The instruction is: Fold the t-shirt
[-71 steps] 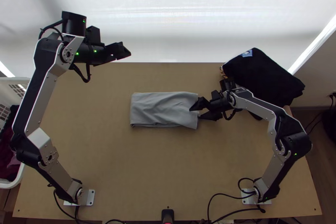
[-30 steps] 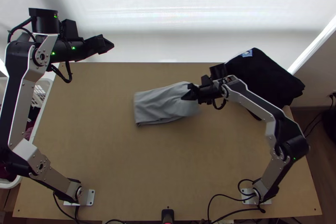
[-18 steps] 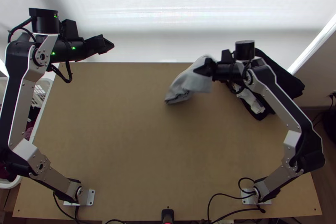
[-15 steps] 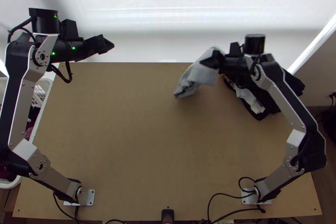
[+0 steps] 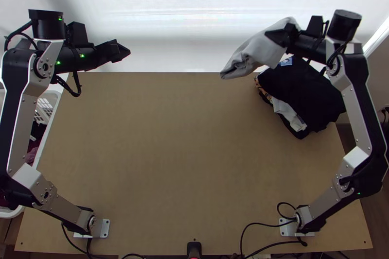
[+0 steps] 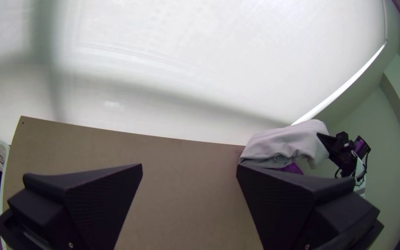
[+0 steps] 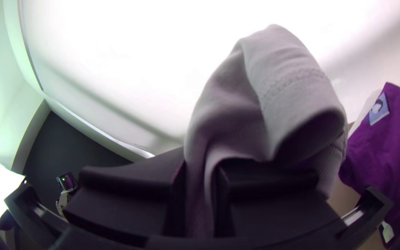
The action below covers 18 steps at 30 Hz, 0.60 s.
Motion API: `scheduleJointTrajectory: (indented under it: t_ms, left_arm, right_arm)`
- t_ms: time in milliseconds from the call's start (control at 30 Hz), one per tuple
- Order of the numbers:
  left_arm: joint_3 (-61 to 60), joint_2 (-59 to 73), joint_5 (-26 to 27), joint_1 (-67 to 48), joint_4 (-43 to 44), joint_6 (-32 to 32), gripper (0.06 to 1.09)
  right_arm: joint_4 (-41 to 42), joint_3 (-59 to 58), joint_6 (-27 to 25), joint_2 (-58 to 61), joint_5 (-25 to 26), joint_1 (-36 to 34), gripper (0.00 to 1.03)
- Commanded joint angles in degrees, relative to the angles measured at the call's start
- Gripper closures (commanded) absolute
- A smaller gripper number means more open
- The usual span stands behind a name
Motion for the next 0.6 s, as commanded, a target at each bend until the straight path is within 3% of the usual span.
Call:
scheduleJointTrajectory:
  t_ms: [0,567]
  left_arm:
    - [-0.8,-2.1,-0.1,0.2,-0.1,0.5,0.10]
    - [-0.8,-2.2,-0.3,0.7,0.6,0.5,0.10]
  right_arm:
    - [1.1,6.1,1.0,2.0,-0.4,-2.4,1.00]
    - [0.6,12.7,-2.5,10.3,-2.0,-13.0,1.00]
